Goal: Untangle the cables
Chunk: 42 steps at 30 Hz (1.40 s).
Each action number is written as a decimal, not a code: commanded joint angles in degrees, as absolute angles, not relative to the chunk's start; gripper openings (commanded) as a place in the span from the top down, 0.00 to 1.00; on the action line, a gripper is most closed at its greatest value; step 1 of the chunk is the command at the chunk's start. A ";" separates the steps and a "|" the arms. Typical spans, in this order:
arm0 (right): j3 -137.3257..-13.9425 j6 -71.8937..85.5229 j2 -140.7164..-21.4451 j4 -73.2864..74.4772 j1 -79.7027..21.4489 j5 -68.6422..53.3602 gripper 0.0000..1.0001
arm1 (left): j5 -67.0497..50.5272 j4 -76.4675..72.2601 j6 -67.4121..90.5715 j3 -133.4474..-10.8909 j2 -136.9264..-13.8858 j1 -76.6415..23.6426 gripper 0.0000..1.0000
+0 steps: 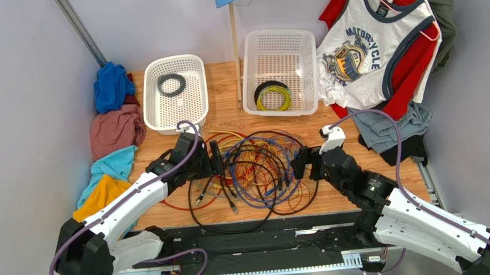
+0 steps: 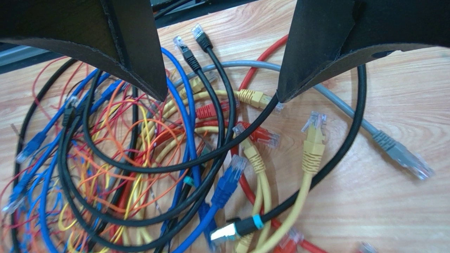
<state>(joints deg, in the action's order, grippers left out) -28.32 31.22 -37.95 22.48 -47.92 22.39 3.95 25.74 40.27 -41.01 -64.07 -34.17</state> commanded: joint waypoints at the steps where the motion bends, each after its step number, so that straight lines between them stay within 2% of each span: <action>1: -27.60 30.76 -38.41 19.25 -48.08 22.15 0.07 | 3.24 20.30 40.43 -40.43 -65.39 -35.24 0.15; 6: -27.59 33.65 -42.09 18.54 -47.73 28.37 0.08 | 6.59 20.39 40.34 -41.22 -64.43 -38.40 0.16; 12: -32.16 37.88 -54.48 17.51 -45.44 28.92 0.34 | 8.79 20.57 41.39 -40.61 -61.88 -39.99 0.16; 20: -40.60 35.77 -70.12 14.06 -45.35 28.65 0.41 | 7.82 20.21 42.54 -38.41 -58.80 -39.99 0.16; 31: -43.59 35.15 -81.21 11.16 -43.16 27.86 0.52 | 8.26 19.95 42.71 -35.77 -55.81 -40.08 0.16; 39: -44.12 35.86 -87.97 11.08 -42.01 26.20 0.53 | 7.56 19.07 43.24 -34.45 -56.16 -40.08 0.16; 41: -44.64 35.25 -90.69 10.46 -41.92 23.83 0.60 | 7.56 18.98 43.42 -34.28 -56.16 -40.08 0.16; 42: -45.61 35.07 -91.66 10.63 -41.92 23.12 0.68 | 7.73 19.07 43.42 -34.19 -56.16 -39.99 0.16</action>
<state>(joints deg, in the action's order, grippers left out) -42.33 35.09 -88.31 12.75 -42.24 26.24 7.94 20.71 42.41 -34.41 -56.66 -39.79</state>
